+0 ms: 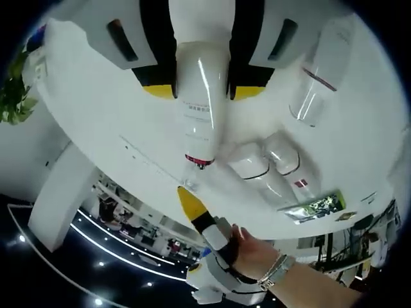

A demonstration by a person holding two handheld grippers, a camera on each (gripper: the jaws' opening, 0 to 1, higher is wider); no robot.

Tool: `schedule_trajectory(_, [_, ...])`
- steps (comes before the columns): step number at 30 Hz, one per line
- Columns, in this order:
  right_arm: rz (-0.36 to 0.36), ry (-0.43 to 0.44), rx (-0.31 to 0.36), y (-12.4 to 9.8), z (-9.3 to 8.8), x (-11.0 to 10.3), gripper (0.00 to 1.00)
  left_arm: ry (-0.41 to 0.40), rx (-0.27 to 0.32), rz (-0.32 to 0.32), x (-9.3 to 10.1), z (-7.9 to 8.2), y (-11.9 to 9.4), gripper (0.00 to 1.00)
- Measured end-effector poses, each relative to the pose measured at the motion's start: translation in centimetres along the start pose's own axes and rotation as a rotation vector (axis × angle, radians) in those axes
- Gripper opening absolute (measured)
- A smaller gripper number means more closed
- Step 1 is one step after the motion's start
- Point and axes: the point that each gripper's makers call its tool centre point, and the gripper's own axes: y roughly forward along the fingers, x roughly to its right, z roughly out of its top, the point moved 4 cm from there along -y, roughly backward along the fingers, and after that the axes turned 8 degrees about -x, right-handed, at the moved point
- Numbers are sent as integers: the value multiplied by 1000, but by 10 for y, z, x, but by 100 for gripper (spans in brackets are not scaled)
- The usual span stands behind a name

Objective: Arrange the skincare products in the storage area until every visible bottle or jar stands upright without overlapping.

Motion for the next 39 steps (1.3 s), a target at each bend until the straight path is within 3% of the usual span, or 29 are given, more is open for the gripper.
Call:
schedule_trajectory(10, [-17,23,2,3,-1,2,30,9,-56,-8,4,-2,14,43])
schedule_trajectory(13, [-15,28,-1,3,-1,2,30,-32,-57,-14,1,-3,15,42])
schedule_trajectory(19, [-16,42,-5,3,-1,1,31,-38,-127,-14,1,-18,17,32])
schedule_trajectory(39, [-28,64,-1,3,-1,1,31,-33,-131,-19,3,-19,17,32])
